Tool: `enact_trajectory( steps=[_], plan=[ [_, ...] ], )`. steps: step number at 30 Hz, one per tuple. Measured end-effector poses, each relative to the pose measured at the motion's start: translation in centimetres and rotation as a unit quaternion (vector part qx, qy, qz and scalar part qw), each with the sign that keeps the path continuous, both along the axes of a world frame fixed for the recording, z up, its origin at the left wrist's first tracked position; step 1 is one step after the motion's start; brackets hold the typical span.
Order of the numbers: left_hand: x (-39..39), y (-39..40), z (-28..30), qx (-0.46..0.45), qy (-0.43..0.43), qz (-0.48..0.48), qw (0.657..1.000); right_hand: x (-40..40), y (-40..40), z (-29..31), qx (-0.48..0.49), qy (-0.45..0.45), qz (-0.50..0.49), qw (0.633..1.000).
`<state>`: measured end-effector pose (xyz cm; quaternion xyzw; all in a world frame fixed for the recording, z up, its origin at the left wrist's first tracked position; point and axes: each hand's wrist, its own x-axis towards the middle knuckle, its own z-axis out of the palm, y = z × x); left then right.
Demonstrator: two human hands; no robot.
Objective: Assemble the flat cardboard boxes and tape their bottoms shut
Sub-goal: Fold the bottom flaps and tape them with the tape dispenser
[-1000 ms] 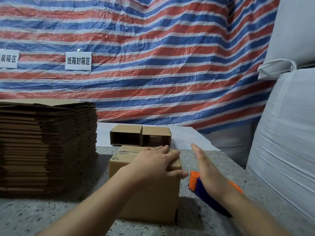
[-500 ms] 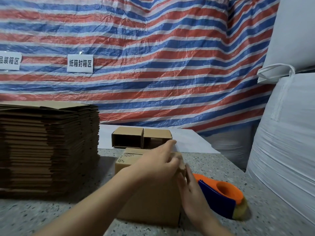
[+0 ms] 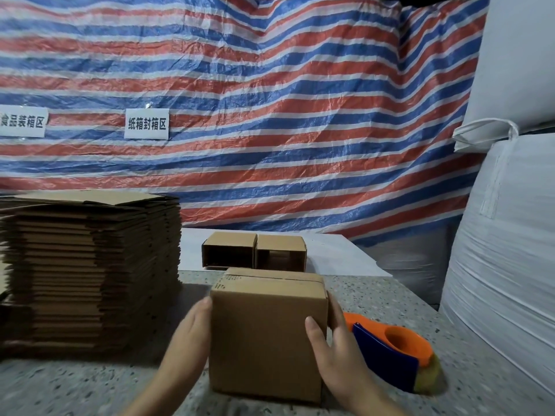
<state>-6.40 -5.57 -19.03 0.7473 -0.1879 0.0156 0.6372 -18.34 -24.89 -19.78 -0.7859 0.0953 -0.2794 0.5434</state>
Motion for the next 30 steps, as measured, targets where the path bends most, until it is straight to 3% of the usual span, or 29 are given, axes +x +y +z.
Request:
enact_trajectory(
  steps=[3, 5, 8, 11, 16, 20, 24, 30],
  plan=[
    [0.6, -0.5, 1.9, -0.042, 0.0, -0.032, 0.999, 1.4, -0.8, 2.0, 0.023, -0.013, -0.087, 0.996],
    [1.5, -1.0, 3.5, -0.056, 0.011, -0.03, 0.998, 2.8, -2.2, 3.8, 0.022, 0.047, -0.116, 0.992],
    [3.3, -2.2, 4.4, 0.008, 0.055, -0.006, 0.998, 5.6, -4.6, 5.2, 0.033, 0.176, -0.107, 0.978],
    [4.2, -3.7, 3.2, 0.059, 0.152, -0.012, 0.987, 7.1, -5.3, 4.6, 0.022, 0.28, -0.102, 0.954],
    [4.7, -4.1, 0.8, 0.047, 0.219, -0.006, 0.975, 7.3, -5.5, 4.2, 0.029, 0.33, -0.09, 0.939],
    [4.4, -3.4, 0.9, 0.058, 0.205, 0.016, 0.977, 5.4, -6.1, 3.7, -0.071, 0.337, -0.086, 0.935],
    [3.3, -4.4, 2.1, 0.046, 0.158, -0.023, 0.986, 4.4, -6.1, 3.6, -0.094, 0.298, -0.044, 0.949],
    [6.1, -12.1, 7.7, -0.017, 0.025, -0.076, 0.997, 7.1, -12.7, 9.3, -0.112, 0.136, -0.19, 0.966]
  ],
)
